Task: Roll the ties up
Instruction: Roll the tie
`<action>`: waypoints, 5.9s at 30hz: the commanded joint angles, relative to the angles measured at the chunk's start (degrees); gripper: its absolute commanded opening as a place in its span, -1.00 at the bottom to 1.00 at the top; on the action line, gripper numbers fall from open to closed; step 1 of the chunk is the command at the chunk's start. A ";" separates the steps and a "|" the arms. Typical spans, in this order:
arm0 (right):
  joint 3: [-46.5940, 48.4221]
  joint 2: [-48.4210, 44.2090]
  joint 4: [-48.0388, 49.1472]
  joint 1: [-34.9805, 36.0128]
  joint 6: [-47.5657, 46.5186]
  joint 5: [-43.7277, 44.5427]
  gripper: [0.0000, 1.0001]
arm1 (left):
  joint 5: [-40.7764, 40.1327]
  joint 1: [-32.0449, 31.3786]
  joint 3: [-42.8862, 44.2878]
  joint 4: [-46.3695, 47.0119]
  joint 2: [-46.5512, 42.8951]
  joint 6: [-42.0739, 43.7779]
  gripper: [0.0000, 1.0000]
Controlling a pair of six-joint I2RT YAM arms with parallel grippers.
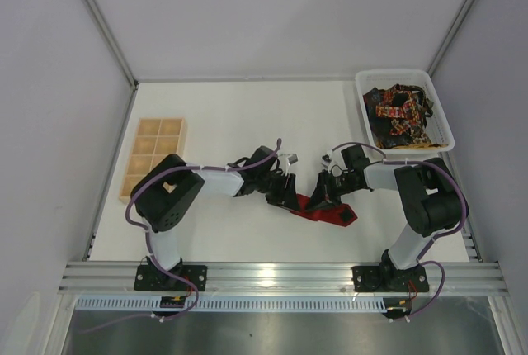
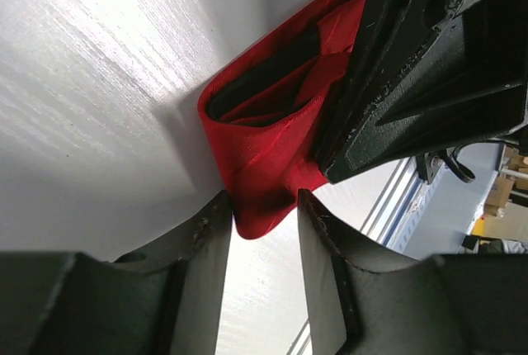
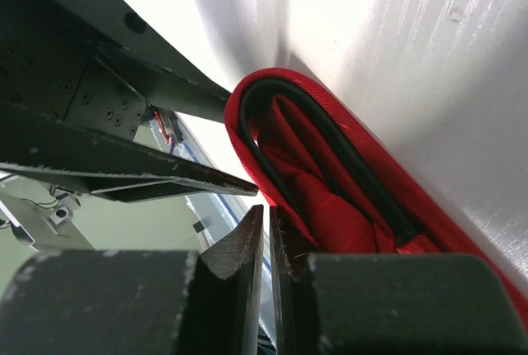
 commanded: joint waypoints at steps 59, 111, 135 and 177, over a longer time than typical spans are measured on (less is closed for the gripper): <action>-0.18 -5.82 -3.29 -2.36 2.92 28.71 -0.46 | 2.44 2.08 1.10 -8.51 -1.27 -0.73 -0.99; 5.34 -15.06 -10.66 40.62 -22.20 60.34 1.00 | 8.06 4.72 -1.80 -14.93 -3.29 4.37 -0.99; 9.74 -7.85 -13.38 37.90 -24.14 57.89 0.99 | 8.59 5.08 -1.62 -15.55 -2.85 5.16 -0.99; 9.92 -9.87 -14.01 35.26 -28.18 55.17 0.94 | 9.29 5.34 -0.66 -15.54 -2.50 5.07 -0.99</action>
